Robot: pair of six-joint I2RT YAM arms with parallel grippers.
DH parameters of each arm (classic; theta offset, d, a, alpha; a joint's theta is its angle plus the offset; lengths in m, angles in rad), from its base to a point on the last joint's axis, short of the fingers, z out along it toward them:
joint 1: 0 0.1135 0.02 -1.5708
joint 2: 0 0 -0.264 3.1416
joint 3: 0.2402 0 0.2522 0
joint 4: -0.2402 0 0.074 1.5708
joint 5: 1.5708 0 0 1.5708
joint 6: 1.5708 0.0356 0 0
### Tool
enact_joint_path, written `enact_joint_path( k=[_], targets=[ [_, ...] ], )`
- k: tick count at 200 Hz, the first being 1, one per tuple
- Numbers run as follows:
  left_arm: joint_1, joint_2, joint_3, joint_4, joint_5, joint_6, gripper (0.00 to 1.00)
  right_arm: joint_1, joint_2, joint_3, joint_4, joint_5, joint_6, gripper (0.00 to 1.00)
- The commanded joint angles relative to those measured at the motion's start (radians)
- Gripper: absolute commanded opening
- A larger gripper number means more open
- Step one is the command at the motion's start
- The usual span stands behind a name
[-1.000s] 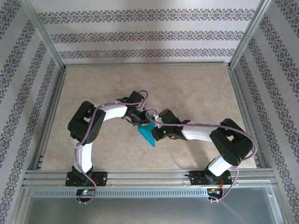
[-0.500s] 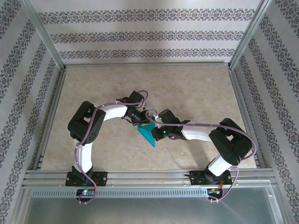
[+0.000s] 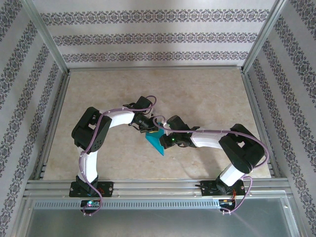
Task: Fold a paper plane with a square sheet of paper (fold left side to right side)
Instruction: Third fold the triangle at the center of the table.
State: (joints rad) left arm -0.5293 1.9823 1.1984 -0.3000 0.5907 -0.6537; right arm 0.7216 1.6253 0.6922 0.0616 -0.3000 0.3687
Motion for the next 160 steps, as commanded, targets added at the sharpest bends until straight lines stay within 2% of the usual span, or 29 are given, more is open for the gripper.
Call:
enact_joint_path(
  k=[1,110,145,160],
  targets=[
    [-0.016,0.023,0.003,-0.044,-0.042,0.028,0.07,-0.011,0.013,0.023,0.007,0.001,0.008,0.0],
    [-0.017,0.023,0.003,-0.042,-0.04,0.028,0.06,-0.009,0.047,0.024,0.0,0.0,0.005,0.0],
    [-0.017,0.01,0.013,-0.043,-0.037,0.031,0.09,-0.001,0.063,0.014,-0.022,0.002,0.0,0.0],
    [-0.018,-0.001,0.029,-0.054,-0.042,0.038,0.13,0.001,0.068,0.009,-0.033,0.004,-0.001,0.0]
  ],
)
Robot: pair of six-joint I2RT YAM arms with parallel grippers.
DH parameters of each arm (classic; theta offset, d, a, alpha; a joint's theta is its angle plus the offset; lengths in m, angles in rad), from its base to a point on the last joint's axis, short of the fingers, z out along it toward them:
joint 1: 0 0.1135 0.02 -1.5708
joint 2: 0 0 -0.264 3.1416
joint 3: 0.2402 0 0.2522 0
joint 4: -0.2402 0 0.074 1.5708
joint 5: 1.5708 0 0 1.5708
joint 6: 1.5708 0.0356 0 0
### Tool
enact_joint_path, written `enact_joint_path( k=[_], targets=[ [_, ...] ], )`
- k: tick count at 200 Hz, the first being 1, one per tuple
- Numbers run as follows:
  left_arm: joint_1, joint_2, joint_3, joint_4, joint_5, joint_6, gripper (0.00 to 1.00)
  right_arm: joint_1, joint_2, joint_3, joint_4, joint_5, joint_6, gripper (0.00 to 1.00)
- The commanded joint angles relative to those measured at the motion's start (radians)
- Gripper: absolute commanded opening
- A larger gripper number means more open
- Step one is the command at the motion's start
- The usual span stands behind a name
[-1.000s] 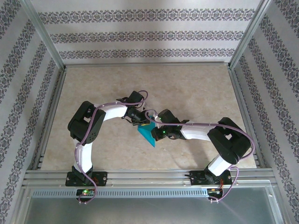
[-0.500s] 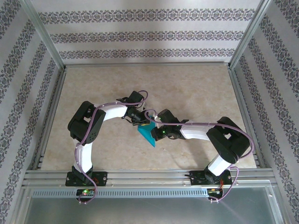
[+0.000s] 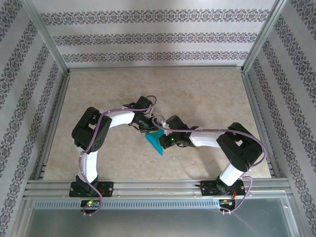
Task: Fold a paper plane with a square sheet of paper (fold left side to right side)
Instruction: Third fold the triangle at the center of the table.
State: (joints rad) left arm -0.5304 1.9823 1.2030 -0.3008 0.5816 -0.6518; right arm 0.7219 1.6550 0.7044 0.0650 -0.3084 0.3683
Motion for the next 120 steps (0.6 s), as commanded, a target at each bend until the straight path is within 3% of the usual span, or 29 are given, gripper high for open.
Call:
enact_joint_path(
  k=[1,46,77,120],
  targets=[
    [-0.015,-0.002,0.026,-0.054,-0.033,0.037,0.13,0.001,0.038,-0.003,-0.037,0.012,0.0,0.0],
    [-0.004,-0.063,0.087,-0.103,-0.055,0.066,0.22,0.008,0.045,-0.011,-0.051,0.02,0.001,0.0],
    [0.022,-0.171,0.03,-0.088,-0.115,0.056,0.25,0.011,0.038,-0.011,-0.051,0.025,0.0,0.0],
    [0.063,-0.354,-0.201,0.068,-0.087,-0.007,0.09,0.011,0.033,-0.01,-0.05,0.025,-0.006,0.0]
  ],
)
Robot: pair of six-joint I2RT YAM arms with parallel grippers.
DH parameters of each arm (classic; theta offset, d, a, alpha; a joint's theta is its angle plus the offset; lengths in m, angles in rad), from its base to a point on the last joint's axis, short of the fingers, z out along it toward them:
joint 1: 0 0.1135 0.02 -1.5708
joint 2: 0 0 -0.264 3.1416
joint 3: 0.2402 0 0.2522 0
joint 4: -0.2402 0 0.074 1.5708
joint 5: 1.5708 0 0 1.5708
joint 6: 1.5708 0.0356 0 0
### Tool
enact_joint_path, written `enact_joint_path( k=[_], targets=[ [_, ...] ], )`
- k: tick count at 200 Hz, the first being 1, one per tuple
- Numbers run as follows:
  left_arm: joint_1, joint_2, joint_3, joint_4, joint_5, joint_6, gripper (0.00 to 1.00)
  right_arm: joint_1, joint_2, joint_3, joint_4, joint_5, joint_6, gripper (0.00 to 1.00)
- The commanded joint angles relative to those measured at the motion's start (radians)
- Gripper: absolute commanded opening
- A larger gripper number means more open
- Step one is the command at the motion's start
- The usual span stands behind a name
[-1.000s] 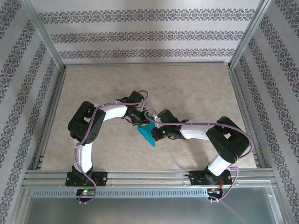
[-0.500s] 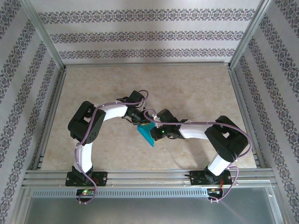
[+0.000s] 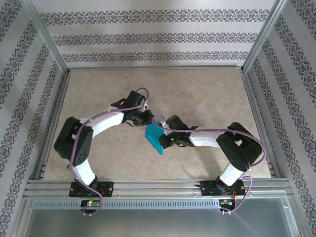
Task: Fold a paper plane with a square sheet of paper (fold left side to right side)
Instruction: Third fold the triangle at the center of the table.
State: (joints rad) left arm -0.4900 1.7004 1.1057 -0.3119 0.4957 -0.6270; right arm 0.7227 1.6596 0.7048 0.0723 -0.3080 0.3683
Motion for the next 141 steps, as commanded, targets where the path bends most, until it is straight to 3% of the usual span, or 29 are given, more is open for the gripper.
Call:
enact_joint_path(
  k=[1,41,141],
  targets=[
    [0.022,-0.076,-0.109,0.082,-0.002,-0.032,0.09,0.011,0.028,-0.01,-0.056,0.024,-0.005,0.0],
    [0.009,-0.149,-0.268,0.248,0.096,-0.097,0.02,0.012,0.034,-0.008,-0.054,0.023,-0.007,0.0],
    [-0.109,-0.033,-0.287,0.332,0.086,-0.158,0.01,0.012,0.034,-0.006,-0.063,0.025,-0.005,0.0]
  ],
)
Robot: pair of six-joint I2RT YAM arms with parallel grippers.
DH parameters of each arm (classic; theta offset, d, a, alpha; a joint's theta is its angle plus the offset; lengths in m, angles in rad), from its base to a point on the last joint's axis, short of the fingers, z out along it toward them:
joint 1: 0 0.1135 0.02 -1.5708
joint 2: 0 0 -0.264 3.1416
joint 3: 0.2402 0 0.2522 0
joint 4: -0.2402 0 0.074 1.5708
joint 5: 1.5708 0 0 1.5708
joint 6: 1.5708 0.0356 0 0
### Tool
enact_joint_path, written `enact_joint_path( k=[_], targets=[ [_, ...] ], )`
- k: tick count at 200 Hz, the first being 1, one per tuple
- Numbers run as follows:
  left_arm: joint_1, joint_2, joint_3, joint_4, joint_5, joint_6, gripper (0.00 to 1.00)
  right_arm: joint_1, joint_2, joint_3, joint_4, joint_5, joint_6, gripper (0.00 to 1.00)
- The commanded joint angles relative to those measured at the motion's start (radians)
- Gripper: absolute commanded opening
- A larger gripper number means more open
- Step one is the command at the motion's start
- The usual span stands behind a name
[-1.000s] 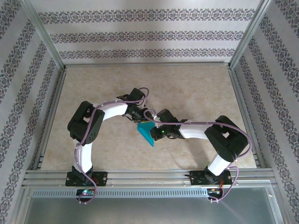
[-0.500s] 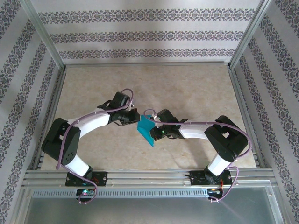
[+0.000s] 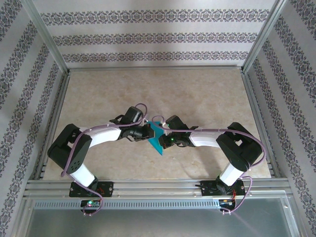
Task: Fold a paper plane with a square sheet of paper (fold left side to right side)
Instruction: Third fold the triangle at the center of the table.
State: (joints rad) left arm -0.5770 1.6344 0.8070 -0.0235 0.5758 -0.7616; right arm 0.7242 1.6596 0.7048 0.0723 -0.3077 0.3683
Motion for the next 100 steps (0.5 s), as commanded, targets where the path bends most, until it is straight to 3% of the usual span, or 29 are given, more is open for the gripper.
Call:
enact_joint_path(
  k=[1,100],
  targets=[
    [-0.022,0.035,0.012,0.045,0.006,-0.024,0.01,0.011,0.034,-0.007,-0.063,0.025,-0.006,0.0],
    [-0.026,0.099,-0.007,0.046,-0.02,-0.008,0.01,0.012,0.042,-0.001,-0.072,0.033,-0.011,0.0]
  ],
)
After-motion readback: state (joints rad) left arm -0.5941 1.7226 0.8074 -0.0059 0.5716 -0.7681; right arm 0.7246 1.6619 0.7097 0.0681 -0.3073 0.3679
